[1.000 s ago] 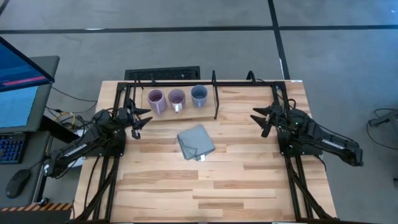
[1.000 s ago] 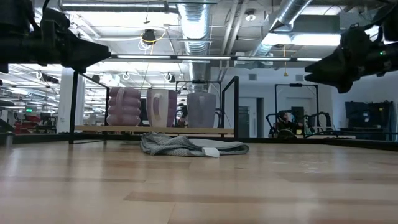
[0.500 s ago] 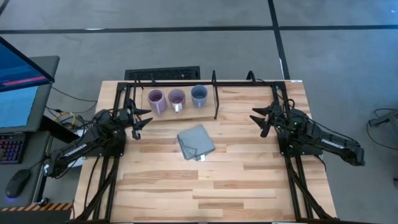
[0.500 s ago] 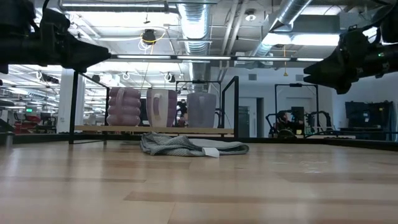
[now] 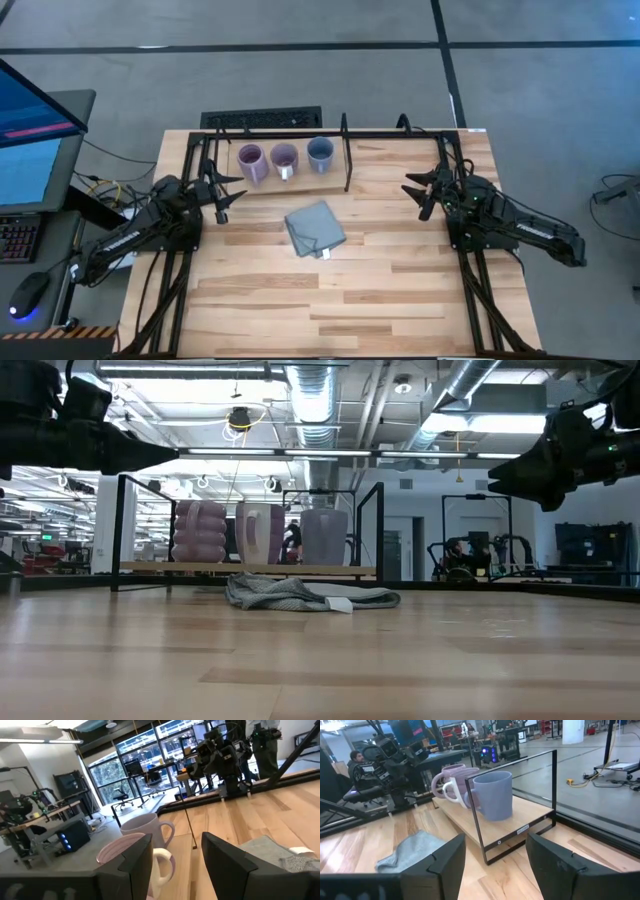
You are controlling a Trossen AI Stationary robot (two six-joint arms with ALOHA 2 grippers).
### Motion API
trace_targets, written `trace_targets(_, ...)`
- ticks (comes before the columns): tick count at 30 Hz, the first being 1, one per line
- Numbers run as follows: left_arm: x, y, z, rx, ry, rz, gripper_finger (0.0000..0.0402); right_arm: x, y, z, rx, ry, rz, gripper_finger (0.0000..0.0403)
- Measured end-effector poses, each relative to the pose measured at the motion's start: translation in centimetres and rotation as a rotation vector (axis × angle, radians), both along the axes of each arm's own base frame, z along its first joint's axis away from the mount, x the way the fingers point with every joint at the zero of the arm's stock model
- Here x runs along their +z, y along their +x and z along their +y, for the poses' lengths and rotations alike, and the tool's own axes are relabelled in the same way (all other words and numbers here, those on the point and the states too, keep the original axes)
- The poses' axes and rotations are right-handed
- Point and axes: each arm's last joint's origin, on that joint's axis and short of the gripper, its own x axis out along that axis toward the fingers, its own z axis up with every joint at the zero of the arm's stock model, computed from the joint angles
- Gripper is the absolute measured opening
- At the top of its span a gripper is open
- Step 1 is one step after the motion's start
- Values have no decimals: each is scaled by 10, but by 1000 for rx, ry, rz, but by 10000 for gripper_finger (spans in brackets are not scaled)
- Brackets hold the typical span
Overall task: Stack small to large cups/mugs on shelf
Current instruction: Return to Home Position
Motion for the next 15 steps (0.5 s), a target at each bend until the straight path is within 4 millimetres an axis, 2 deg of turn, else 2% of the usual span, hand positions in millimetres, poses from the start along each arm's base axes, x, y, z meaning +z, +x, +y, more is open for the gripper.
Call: trace_targets(15, 0, 0, 0, -1, -3, -6, 162, 0, 0, 0, 0, 0, 0, 230)
